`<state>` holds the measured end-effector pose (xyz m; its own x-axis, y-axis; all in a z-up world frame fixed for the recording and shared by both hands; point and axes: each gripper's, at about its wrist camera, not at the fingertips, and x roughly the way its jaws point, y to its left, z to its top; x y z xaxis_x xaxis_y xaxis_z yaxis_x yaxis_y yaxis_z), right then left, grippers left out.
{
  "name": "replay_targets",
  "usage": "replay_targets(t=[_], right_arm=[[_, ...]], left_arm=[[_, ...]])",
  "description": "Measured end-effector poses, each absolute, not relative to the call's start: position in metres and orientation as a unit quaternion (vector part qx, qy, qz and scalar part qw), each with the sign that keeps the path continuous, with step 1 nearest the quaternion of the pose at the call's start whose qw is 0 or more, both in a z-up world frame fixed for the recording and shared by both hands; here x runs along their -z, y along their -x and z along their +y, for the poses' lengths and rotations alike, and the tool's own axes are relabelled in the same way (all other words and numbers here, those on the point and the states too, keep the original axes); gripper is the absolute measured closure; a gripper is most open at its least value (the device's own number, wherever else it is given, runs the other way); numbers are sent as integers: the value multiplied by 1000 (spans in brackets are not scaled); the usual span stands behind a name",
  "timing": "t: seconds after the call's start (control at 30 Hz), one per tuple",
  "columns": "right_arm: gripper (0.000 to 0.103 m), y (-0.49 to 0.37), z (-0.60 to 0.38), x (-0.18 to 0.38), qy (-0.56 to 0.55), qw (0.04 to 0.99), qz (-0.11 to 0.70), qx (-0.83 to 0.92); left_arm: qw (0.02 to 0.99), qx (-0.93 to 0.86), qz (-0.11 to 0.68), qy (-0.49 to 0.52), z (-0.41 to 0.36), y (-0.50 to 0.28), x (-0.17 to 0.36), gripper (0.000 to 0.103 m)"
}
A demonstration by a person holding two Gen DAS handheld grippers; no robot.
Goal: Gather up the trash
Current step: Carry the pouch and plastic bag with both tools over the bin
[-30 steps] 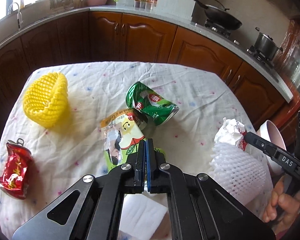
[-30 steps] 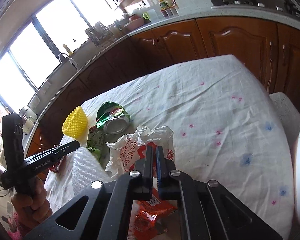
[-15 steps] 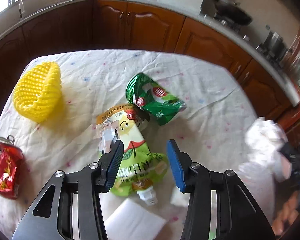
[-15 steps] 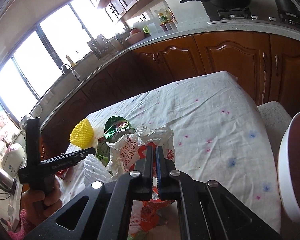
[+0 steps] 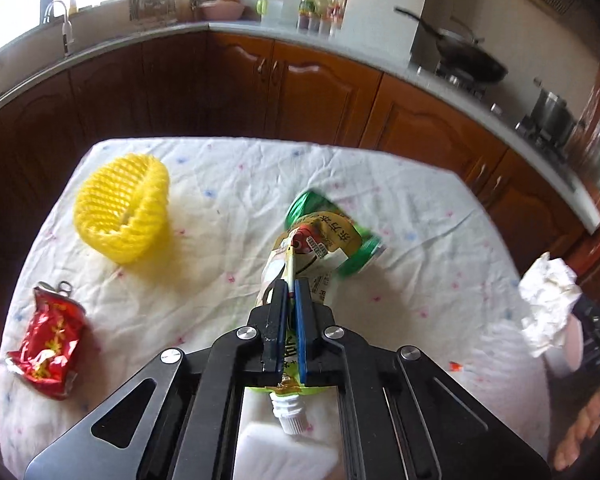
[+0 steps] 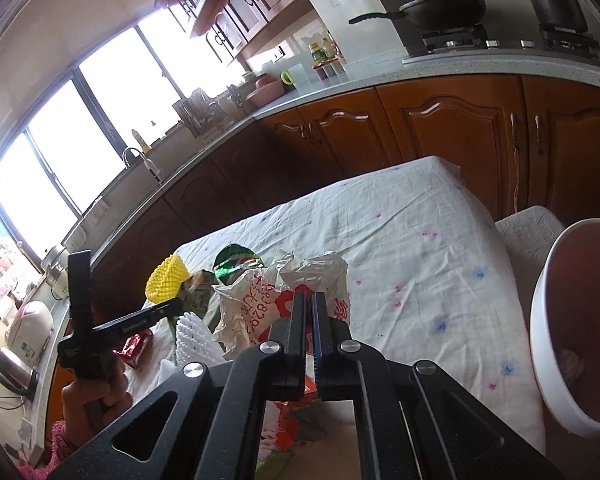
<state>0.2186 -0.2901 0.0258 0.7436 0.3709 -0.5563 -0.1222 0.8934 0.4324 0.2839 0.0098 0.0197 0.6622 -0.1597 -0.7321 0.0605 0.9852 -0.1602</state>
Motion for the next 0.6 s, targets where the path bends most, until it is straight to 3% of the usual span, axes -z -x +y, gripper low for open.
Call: replay_targets(t=[0.6], right_arm=[[101,-159,-342,-56,-204,933,282,-97]], left_arm=[[923,189,331,60,-66,-225,-102,100]])
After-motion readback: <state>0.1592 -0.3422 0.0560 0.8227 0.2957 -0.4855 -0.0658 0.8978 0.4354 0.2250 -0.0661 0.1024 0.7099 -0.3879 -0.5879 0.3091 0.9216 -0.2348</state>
